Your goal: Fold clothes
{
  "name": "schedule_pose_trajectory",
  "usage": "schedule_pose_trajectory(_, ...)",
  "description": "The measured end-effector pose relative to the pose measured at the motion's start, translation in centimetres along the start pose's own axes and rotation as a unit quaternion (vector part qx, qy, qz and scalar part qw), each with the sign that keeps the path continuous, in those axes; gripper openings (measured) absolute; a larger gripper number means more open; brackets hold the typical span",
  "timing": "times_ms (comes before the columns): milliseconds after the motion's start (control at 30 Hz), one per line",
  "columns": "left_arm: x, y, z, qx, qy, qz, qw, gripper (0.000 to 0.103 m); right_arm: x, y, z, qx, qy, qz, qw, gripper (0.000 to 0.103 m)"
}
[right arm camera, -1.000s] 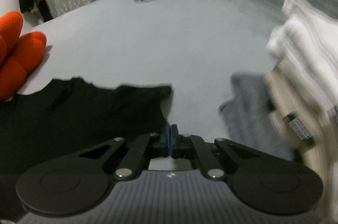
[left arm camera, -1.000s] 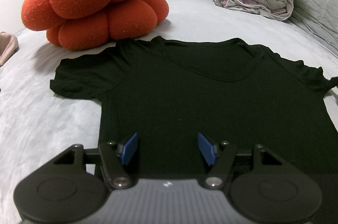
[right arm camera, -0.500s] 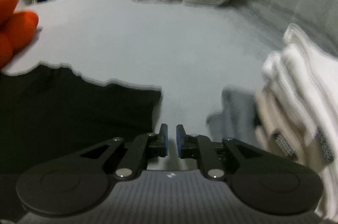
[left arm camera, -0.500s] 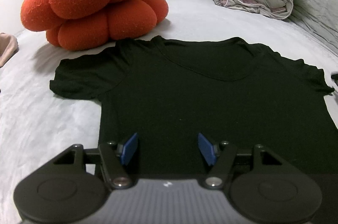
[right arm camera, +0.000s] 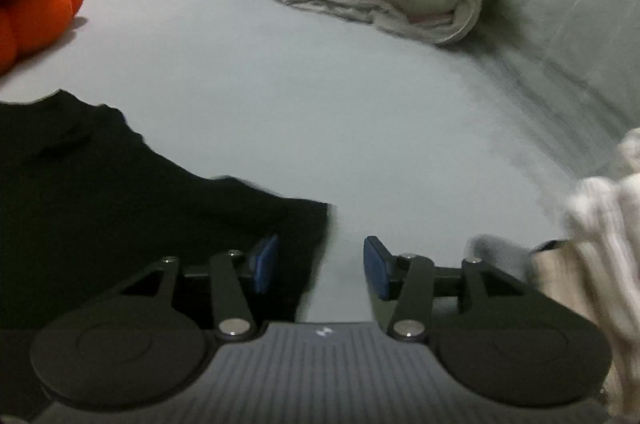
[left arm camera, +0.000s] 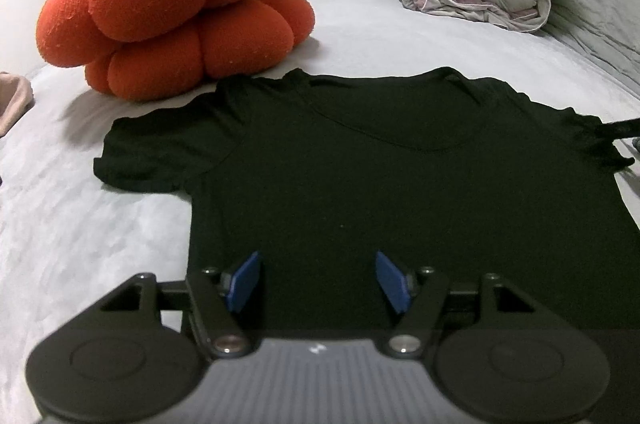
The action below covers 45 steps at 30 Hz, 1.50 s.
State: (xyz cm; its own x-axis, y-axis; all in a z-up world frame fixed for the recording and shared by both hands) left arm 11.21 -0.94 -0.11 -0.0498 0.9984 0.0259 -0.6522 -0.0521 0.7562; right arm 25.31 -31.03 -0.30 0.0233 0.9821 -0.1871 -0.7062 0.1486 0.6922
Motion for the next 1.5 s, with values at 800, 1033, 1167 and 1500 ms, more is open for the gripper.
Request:
schedule_pose_trajectory(800,19.6,-1.0,2.3,-0.035,0.323,0.015,0.9455,0.059,6.2,11.0,-3.3,0.052,-0.073,0.171,0.981,0.045)
schedule_pose_trajectory(1033,20.9,-3.7,4.1,-0.038,0.316,0.033,0.9474,0.063,10.0,16.3,-8.3,0.081,-0.099,0.245,0.961,0.046)
schedule_pose_trajectory(1167,20.0,-4.6,4.2,-0.042,0.276,0.075,0.9573,0.043,11.2,16.1,-10.0,0.093,-0.105,0.256,0.957,0.046)
schedule_pose_trajectory(1500,23.2,-3.9,2.7,-0.055,0.325,0.050,0.9429,0.000,13.2,15.8,-10.1,0.083,-0.074,0.273,0.956,0.046)
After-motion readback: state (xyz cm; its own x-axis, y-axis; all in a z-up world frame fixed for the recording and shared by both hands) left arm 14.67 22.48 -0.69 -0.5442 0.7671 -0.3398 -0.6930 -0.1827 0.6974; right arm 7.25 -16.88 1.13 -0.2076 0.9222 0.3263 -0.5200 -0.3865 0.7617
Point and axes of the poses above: each gripper's, at about its wrist camera, not at the fingertips, and y roughly against the way its jaws point, x to its left, z to its top, the point moved 4 cm from there along -y, roughly the way its jaws point, and after that the axes turned 6 degrees about x, right-handed, at the moved point
